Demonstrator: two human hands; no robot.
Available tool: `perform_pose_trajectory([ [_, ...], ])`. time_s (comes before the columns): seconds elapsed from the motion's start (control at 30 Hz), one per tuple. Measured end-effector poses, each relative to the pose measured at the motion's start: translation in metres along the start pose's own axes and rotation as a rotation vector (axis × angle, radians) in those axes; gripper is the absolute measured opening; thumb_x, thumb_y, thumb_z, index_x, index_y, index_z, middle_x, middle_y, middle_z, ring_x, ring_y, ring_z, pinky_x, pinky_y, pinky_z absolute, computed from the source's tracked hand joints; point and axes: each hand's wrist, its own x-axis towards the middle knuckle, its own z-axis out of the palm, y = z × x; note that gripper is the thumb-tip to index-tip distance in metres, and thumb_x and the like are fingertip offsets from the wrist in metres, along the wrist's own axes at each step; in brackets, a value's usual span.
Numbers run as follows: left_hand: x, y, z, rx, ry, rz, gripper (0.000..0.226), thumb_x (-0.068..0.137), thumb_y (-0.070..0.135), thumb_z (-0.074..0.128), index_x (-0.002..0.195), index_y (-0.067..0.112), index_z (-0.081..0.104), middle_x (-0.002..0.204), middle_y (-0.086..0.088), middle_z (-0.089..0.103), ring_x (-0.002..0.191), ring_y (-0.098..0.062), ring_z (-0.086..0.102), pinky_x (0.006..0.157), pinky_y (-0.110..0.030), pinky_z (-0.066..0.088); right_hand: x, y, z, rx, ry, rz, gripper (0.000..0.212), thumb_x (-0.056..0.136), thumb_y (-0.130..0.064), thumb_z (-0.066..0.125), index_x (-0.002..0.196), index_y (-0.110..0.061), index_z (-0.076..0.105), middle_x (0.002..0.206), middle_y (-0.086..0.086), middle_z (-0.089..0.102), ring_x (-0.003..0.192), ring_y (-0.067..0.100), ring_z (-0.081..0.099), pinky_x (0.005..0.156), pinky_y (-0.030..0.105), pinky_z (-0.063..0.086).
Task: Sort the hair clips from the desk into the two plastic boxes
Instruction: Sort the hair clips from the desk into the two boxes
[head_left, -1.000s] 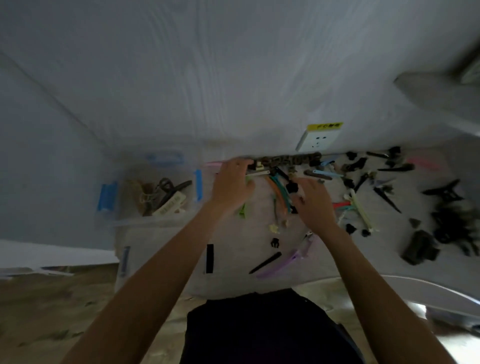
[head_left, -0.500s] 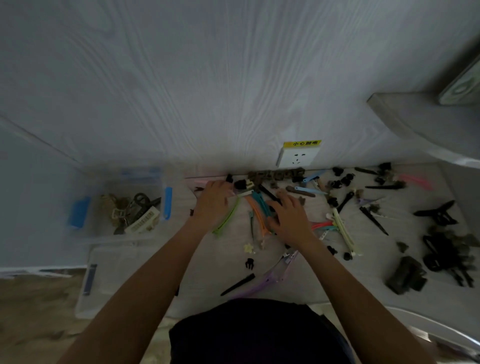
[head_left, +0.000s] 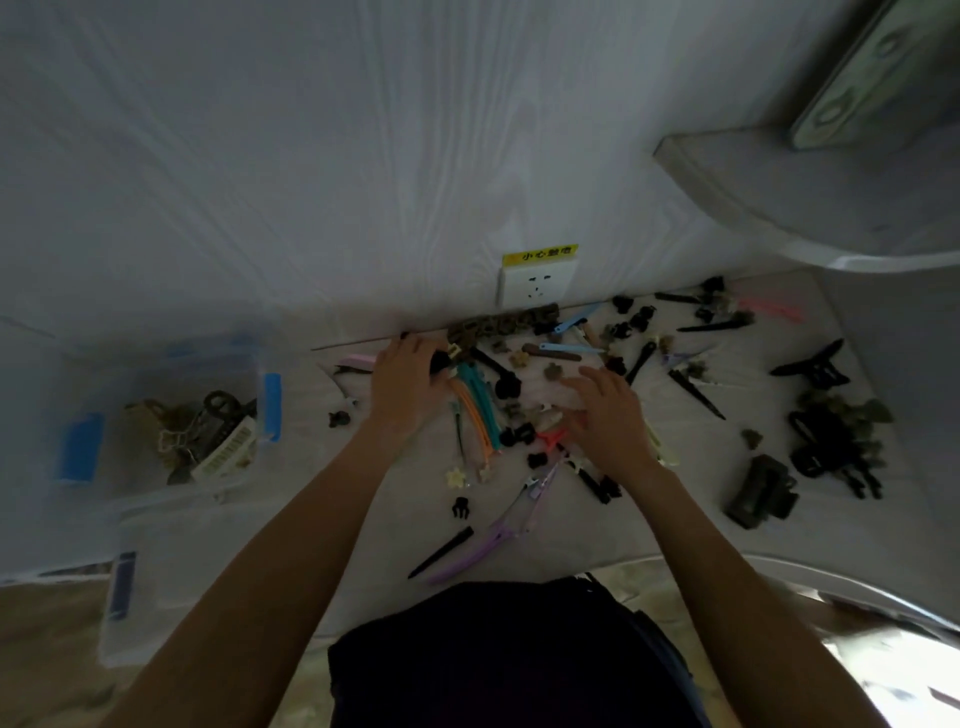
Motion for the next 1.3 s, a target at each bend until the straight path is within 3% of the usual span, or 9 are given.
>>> perform_pose_trajectory([
  [0.2,-0.015,0.037,-0.011,-0.149,0.219,0.213,0.025,0.086,0.021,0.063,0.107,0.01,0.06,0.102,-0.012,0.061,0.089,-0.026,0.06,0.071,-0.03,0.048,-0.026,0.037,-0.014,0.068,0.12,0.083,0.028,0.084,-0.013,0.054,0.11,-0.007,0.063,0.12,0.019,0.06,0.112,0.038,0.055,0.097,0.043,0.042],
  [0.27,-0.019,0.058,-0.01,-0.209,0.154,0.281,0.025,0.089,0.021,0.06,0.11,0.009,0.058,0.106,-0.012,0.059,0.086,-0.023,0.06,0.069,-0.025,0.045,-0.03,0.056,-0.019,0.047,0.14,0.121,0.031,0.081,-0.012,0.055,0.109,-0.004,0.062,0.112,0.022,0.063,0.103,0.041,0.059,0.092,0.046,0.047],
  [0.4,-0.032,0.096,0.014,-0.331,-0.048,0.249,0.026,0.091,0.022,0.055,0.114,0.01,0.052,0.11,-0.008,0.06,0.094,-0.02,0.061,0.076,-0.026,0.049,-0.035,0.068,-0.035,0.06,0.04,0.211,0.045,0.087,-0.02,0.057,0.131,-0.011,0.049,0.137,0.019,0.047,0.127,0.037,0.043,0.104,0.046,0.035],
  [0.5,-0.043,0.114,0.028,-0.389,-0.114,0.182,0.025,0.088,0.021,0.06,0.11,0.011,0.053,0.106,-0.005,0.062,0.093,-0.017,0.06,0.078,-0.026,0.048,-0.061,0.073,-0.046,0.043,0.209,0.218,0.038,0.088,-0.015,0.055,0.125,-0.011,0.054,0.132,0.016,0.053,0.123,0.035,0.044,0.101,0.045,0.038],
  [0.6,-0.047,0.136,0.038,-0.472,-0.151,0.17,0.025,0.085,0.017,0.064,0.107,0.009,0.054,0.102,-0.006,0.063,0.092,-0.016,0.06,0.08,-0.029,0.051,-0.104,0.094,-0.054,0.027,0.413,0.486,0.041,0.086,-0.017,0.054,0.126,-0.012,0.052,0.133,0.015,0.05,0.121,0.039,0.042,0.099,0.049,0.037],
  [0.7,-0.049,0.148,0.045,-0.535,-0.189,0.141,0.029,0.084,0.017,0.066,0.109,0.008,0.056,0.104,-0.007,0.062,0.092,-0.016,0.059,0.08,-0.024,0.05,-0.127,0.116,-0.047,0.15,0.326,0.742,0.057,0.085,-0.026,0.059,0.136,-0.016,0.036,0.139,0.019,0.038,0.121,0.042,0.039,0.096,0.051,0.037],
  [0.87,-0.057,0.153,0.047,-0.544,-0.19,0.117,0.026,0.085,0.026,0.065,0.108,0.015,0.061,0.104,0.001,0.062,0.089,-0.009,0.058,0.075,-0.013,0.044,-0.13,0.114,-0.042,0.243,0.28,0.677,0.057,0.083,-0.024,0.062,0.135,-0.017,0.038,0.135,0.019,0.04,0.115,0.041,0.044,0.093,0.046,0.041],
  [1.13,-0.083,0.131,0.014,-0.669,-0.057,0.038,0.026,0.088,0.025,0.062,0.111,0.014,0.061,0.106,0.001,0.063,0.091,-0.009,0.061,0.08,-0.017,0.05,-0.108,0.045,-0.041,0.436,0.34,0.412,0.06,0.073,-0.006,0.07,0.127,-0.009,0.045,0.131,0.018,0.035,0.102,0.033,0.053,0.078,0.032,0.047],
  [1.3,-0.095,0.088,-0.042,-0.707,0.171,-0.054,0.021,0.088,0.022,0.062,0.108,0.017,0.062,0.1,0.008,0.063,0.084,0.007,0.059,0.073,-0.008,0.047,-0.068,-0.026,-0.042,0.388,0.216,0.192,0.064,0.079,-0.013,0.07,0.134,-0.002,0.039,0.143,0.023,0.03,0.12,0.034,0.044,0.096,0.039,0.045],
])
